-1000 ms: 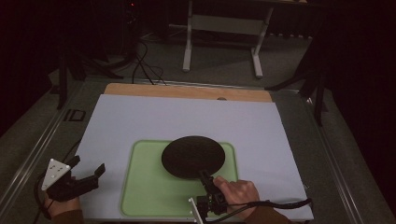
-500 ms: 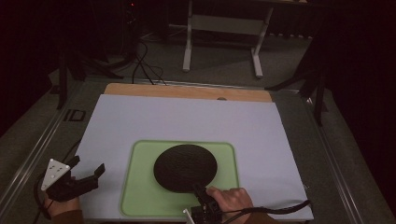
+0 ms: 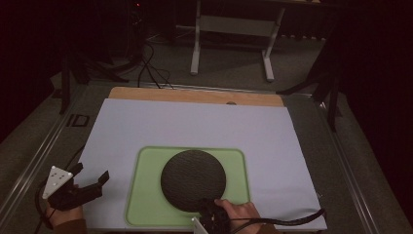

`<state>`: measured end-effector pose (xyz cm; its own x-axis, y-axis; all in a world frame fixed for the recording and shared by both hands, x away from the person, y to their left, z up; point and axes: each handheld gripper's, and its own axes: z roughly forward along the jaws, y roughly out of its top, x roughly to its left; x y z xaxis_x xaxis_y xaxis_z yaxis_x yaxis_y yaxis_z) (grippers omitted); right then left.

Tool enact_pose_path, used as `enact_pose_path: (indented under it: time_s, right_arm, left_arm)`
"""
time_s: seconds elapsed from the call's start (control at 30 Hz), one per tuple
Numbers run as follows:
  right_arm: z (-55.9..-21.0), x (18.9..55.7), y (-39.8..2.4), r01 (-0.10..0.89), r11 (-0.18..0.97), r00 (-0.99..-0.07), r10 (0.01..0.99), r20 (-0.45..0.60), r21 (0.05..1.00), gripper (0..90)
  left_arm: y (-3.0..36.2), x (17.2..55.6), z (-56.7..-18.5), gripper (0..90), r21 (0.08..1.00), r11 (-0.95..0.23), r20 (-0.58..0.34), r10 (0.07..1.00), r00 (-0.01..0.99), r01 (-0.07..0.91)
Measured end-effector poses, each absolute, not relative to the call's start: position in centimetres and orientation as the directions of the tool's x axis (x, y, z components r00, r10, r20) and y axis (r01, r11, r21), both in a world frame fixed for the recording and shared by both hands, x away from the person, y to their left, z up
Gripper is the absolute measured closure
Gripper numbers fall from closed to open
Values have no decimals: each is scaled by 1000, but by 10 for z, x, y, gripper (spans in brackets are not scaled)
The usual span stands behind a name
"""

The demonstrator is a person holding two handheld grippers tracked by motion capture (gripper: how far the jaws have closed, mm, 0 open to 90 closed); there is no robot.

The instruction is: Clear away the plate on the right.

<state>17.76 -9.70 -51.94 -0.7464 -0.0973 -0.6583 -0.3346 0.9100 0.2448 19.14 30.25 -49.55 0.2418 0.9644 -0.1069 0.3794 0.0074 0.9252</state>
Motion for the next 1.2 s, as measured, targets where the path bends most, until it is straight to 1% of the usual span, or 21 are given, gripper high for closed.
enact_pose_path:
  time_s: [0.03, 0.13, 0.17, 0.2, 0.23, 0.33, 0.4, 0.5, 0.6, 0.8, 0.9, 1.0, 1.07, 1.13, 1.2]
  right_arm:
    - [-516, 182, -100, -293, 903, -799, -51, -599, 315, 606]
    - [-509, 187, -104, -223, 879, -867, 19, -498, 421, 584]
    - [-509, 187, -104, -223, 879, -867, 19, -498, 421, 584]
    - [-506, 189, -105, -195, 870, -885, 42, -464, 452, 575]
    - [-503, 194, -107, -127, 848, -919, 95, -383, 515, 571]
    - [-499, 202, -112, -46, 795, -952, 148, -266, 606, 563]
    - [-498, 206, -116, -2, 760, -961, 179, -212, 650, 552]
    - [-496, 208, -122, 20, 744, -951, 220, -217, 668, 532]
    - [-493, 212, -129, 52, 704, -947, 260, -190, 708, 523]
    - [-486, 219, -145, 117, 633, -913, 371, -168, 765, 505]
    - [-482, 224, -157, 172, 572, -880, 455, -136, 802, 492]
    - [-477, 228, -171, 190, 532, -826, 541, -158, 825, 477]
    - [-473, 232, -184, 210, 479, -796, 590, -136, 852, 469]
    - [-470, 235, -198, 229, 435, -769, 630, -112, 871, 464]
    - [-469, 236, -204, 235, 422, -753, 648, -111, 876, 463]
  left_arm:
    - [303, 191, -495, 63, 925, 7, -107, 965, 241, 379]
    - [303, 191, -496, 63, 925, 10, -110, 964, 242, 380]
    - [303, 191, -496, 63, 925, 10, -110, 964, 242, 380]
    - [303, 191, -496, 63, 924, 12, -113, 964, 242, 382]
    - [303, 191, -496, 63, 924, 12, -113, 964, 242, 381]
    - [303, 191, -496, 63, 925, 15, -115, 964, 240, 380]
    - [303, 191, -496, 63, 924, 18, -118, 964, 239, 381]
    - [303, 191, -496, 63, 925, 18, -117, 964, 240, 381]
    - [303, 191, -496, 63, 925, 18, -117, 964, 239, 380]
    - [303, 192, -496, 64, 925, 18, -116, 964, 238, 381]
    - [303, 191, -496, 64, 925, 19, -117, 964, 237, 380]
    - [303, 191, -496, 64, 925, 17, -115, 965, 238, 379]
    - [303, 192, -496, 64, 925, 19, -116, 965, 236, 379]
    - [303, 191, -496, 64, 925, 16, -114, 965, 238, 379]
    - [303, 191, -496, 64, 925, 14, -112, 965, 239, 379]
